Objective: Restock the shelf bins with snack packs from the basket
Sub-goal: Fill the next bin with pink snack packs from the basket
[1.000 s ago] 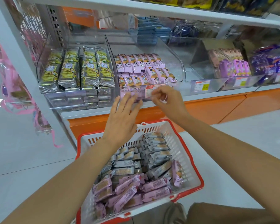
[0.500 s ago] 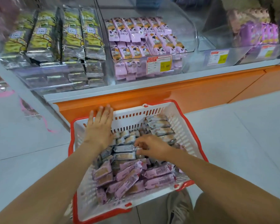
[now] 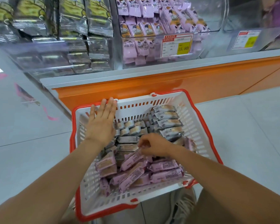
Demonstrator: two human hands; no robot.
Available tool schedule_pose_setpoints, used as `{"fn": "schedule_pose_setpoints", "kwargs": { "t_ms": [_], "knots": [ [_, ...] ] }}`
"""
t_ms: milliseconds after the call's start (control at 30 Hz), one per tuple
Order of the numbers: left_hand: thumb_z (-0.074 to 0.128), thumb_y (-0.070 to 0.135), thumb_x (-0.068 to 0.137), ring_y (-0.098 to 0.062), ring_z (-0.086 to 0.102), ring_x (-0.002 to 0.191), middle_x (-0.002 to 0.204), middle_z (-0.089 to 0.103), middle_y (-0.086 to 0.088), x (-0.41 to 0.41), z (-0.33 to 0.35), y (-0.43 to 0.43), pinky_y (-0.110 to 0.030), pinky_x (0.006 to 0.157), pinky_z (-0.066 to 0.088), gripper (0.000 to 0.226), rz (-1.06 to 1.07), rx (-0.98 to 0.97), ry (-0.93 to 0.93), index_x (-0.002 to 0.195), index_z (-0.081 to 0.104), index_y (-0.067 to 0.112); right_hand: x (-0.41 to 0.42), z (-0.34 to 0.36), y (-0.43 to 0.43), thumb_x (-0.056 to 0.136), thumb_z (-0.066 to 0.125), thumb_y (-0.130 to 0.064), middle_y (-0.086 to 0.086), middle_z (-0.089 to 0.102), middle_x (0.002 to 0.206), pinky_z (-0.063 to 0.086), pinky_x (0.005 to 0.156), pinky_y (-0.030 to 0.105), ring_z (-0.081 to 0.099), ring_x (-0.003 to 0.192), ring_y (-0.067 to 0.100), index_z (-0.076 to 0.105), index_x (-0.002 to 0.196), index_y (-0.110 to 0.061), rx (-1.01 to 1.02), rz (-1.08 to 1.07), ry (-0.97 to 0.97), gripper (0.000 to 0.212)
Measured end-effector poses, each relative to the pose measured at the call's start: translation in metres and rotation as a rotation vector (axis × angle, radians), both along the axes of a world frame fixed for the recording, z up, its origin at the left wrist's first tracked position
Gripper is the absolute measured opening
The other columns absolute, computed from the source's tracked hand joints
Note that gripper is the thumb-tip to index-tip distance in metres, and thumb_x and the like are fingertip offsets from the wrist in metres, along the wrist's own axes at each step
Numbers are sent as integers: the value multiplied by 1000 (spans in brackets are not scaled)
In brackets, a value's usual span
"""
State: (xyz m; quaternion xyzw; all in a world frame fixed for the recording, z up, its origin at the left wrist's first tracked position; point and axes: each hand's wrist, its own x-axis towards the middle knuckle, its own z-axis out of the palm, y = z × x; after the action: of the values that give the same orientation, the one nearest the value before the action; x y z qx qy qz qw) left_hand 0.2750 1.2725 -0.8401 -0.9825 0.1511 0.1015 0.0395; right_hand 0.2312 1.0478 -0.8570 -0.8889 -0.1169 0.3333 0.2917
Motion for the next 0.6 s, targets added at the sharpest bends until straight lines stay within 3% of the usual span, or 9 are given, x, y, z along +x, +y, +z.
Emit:
{"fn": "schedule_pose_setpoints", "kwargs": {
  "t_ms": [100,167,267,333,467,600],
  "knots": [
    [41,38,102,-25,-21,149,162,-23,-5,0,12,-4,-44,121,-11,85,17,-72,43,151,-24,16,3,17,-2,87,71,-27,-7,62,97,50,77,25,58,89,9,67,104,-20,95,-125,-59,19],
    [39,38,103,-25,-12,152,165,-14,-7,1,23,-8,-41,122,-8,77,20,-138,76,156,-11,17,6,32,-5,86,72,-27,-7,60,96,47,74,21,57,88,7,64,104,-22,155,-207,-114,21],
    [43,32,104,-24,16,151,165,12,-7,-3,44,-20,-33,121,11,61,-5,-361,140,157,17,20,10,58,-9,85,73,-21,1,62,94,46,70,21,54,79,7,62,104,-18,277,-313,-216,23],
    [46,29,104,-23,34,143,158,33,-4,-7,58,-29,-29,113,26,51,-13,-561,239,153,34,23,10,76,-11,85,74,-19,8,62,94,45,69,21,53,75,6,61,105,-15,367,-385,-284,24],
    [53,27,102,-14,58,118,136,60,4,-12,85,-43,-32,100,46,37,-36,-929,398,138,55,28,9,114,-17,84,75,-21,2,59,88,46,68,24,51,69,3,61,107,-14,462,-485,-442,28],
    [55,16,100,-4,63,106,119,68,7,-19,113,-53,-19,91,47,27,-47,-1120,395,126,64,18,5,146,-20,84,76,-22,6,62,96,46,67,19,54,71,4,53,116,-15,552,-516,-516,40]
  ]
}}
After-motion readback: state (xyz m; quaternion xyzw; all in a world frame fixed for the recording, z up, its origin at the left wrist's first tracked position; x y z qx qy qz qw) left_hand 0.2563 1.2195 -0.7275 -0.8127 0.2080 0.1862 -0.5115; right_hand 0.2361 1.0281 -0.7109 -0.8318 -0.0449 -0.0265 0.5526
